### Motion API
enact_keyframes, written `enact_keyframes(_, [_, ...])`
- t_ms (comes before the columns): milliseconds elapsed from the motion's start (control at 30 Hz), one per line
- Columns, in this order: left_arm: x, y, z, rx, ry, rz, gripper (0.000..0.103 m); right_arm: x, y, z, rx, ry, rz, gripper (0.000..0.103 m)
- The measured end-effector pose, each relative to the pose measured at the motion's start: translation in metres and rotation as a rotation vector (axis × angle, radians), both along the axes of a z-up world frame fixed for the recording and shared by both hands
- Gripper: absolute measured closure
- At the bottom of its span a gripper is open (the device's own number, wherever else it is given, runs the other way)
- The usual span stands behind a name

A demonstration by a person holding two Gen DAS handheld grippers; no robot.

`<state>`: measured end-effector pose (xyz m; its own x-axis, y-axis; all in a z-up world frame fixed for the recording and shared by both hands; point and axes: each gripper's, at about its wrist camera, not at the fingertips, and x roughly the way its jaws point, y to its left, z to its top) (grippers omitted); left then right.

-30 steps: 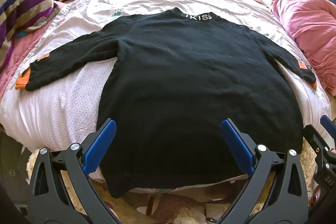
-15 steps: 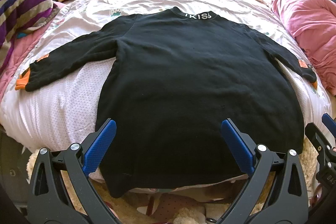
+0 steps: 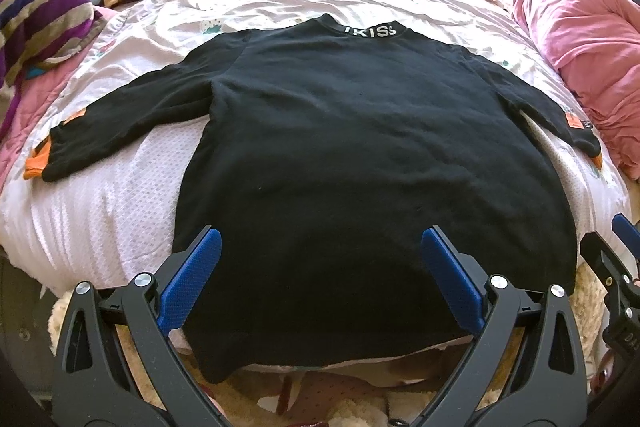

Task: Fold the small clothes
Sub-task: 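Move the right tool toward the orange cuff of a sleeve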

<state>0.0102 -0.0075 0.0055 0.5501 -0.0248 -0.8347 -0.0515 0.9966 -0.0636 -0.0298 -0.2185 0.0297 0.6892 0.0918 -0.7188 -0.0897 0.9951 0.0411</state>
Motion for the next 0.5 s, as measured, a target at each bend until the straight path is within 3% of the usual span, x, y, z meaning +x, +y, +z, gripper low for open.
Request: enact_keyframes(500, [0.035,-0.02,0.001,-0.015,0.028,-0.029,0.009,0.034,-0.016,0.0,0.04,0.024,-0.028,0.004])
